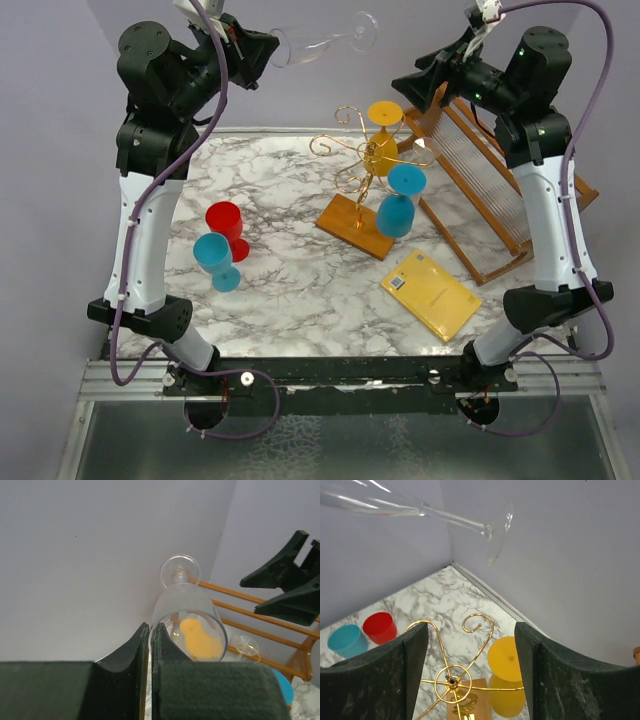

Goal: Place the wine glass upside down on the wine glass rack

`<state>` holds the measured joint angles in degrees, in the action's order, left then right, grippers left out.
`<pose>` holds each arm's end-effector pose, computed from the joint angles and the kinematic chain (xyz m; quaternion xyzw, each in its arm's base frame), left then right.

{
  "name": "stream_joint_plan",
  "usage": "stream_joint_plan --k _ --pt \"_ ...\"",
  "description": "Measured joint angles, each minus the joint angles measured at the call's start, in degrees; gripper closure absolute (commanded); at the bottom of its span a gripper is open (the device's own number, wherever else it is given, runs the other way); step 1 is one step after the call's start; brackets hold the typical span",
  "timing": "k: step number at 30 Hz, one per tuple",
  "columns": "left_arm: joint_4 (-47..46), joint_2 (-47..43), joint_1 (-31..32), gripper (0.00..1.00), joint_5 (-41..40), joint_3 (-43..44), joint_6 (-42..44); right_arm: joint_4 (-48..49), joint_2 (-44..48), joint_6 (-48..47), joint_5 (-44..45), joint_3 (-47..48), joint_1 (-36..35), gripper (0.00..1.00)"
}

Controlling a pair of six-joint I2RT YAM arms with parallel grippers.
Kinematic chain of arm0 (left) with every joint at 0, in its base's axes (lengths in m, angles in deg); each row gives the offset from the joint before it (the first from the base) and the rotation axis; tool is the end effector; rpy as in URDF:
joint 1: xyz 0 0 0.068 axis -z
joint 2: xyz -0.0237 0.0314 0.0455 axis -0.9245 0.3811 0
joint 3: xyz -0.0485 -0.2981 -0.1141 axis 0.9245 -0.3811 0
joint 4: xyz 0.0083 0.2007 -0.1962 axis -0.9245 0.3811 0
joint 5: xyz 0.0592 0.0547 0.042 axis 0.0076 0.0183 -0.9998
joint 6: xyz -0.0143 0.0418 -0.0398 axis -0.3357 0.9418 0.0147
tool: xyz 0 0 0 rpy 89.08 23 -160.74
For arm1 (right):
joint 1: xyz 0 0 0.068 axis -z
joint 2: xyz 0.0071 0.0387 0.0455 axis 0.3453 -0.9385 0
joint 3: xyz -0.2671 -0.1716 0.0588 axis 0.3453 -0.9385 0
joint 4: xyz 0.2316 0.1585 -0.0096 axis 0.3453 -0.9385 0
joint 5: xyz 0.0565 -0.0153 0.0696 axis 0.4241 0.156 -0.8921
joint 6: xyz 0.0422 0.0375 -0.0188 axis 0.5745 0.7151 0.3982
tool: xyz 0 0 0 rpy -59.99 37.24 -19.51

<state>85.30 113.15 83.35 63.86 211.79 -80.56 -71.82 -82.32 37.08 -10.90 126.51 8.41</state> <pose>0.2911 -0.0990 0.6735 0.1652 0.5972 -0.3039 0.7237 0.3336 0.0977 0.6098 -0.2925 0.6478 0.3151 0.6289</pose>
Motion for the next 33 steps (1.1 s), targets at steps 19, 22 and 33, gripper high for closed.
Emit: stream_joint_plan --k 19,22,33 --pt "-3.48 -0.17 0.02 1.0 10.43 -3.89 -4.76 9.75 -2.21 15.43 3.17 -3.41 -0.52 0.47" --pt "-3.54 -0.28 0.0 1.0 11.23 -4.0 -4.9 9.88 -2.21 16.92 3.85 -4.02 -0.52 0.52" --pt "-4.33 -1.05 0.02 1.0 12.7 -4.7 -5.35 11.8 -2.21 20.96 3.91 -6.78 -0.52 0.71"
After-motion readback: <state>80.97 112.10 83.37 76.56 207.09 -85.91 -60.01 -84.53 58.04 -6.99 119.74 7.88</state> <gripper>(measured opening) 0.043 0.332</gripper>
